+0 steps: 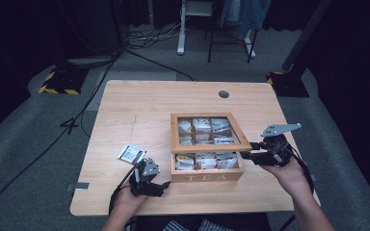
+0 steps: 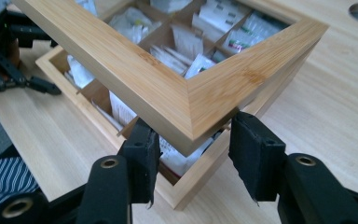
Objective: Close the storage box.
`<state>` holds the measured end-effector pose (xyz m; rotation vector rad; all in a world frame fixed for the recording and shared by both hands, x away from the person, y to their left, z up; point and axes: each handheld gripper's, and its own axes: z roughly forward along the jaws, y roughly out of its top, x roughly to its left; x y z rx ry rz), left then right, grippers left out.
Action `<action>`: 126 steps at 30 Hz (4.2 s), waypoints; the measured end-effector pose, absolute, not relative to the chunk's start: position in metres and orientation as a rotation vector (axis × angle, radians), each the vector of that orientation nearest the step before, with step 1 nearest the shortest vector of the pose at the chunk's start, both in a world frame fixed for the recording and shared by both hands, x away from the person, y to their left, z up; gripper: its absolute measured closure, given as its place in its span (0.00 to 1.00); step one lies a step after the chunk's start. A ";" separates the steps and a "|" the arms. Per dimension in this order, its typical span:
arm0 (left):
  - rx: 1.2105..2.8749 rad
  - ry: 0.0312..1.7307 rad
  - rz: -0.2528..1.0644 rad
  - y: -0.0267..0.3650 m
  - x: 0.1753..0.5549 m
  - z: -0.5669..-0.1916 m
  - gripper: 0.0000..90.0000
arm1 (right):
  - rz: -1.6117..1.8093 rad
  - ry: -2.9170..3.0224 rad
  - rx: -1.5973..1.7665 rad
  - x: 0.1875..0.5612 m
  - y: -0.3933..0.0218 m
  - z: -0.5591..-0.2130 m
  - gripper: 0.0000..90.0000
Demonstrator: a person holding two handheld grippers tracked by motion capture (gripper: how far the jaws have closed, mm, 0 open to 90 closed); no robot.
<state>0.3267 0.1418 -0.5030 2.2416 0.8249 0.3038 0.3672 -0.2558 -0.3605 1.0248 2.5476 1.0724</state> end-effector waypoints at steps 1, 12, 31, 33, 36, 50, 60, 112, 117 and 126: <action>2.242 0.825 0.304 0.142 0.327 -0.503 0.25 | 1.059 2.560 1.019 0.367 -0.255 -0.362 0.59; 2.242 0.825 0.304 0.142 0.327 -0.503 0.25 | 0.928 2.643 0.985 0.367 -0.248 -0.368 0.58; 2.240 0.830 0.306 0.142 0.328 -0.503 0.25 | 0.783 2.757 0.966 0.369 -0.241 -0.381 0.56; 2.240 0.830 0.304 0.142 0.328 -0.503 0.25 | 0.768 2.763 0.959 0.368 -0.241 -0.382 0.56; 2.240 0.830 0.304 0.142 0.328 -0.503 0.25 | 0.741 2.780 0.951 0.369 -0.240 -0.383 0.56; 2.240 0.829 0.306 0.142 0.328 -0.503 0.25 | 0.648 2.831 0.942 0.370 -0.236 -0.389 0.55; 2.240 0.830 0.307 0.142 0.328 -0.503 0.25 | 0.608 2.845 0.931 0.370 -0.234 -0.393 0.55; 2.226 0.874 0.327 0.156 0.325 -0.503 0.25 | 1.092 2.397 0.964 0.401 -0.287 -0.389 0.42; 2.227 0.870 0.328 0.156 0.325 -0.503 0.25 | 1.100 2.362 1.031 0.410 -0.302 -0.404 0.43; 2.227 0.870 0.327 0.156 0.326 -0.503 0.25 | 1.052 2.297 1.152 0.429 -0.327 -0.438 0.43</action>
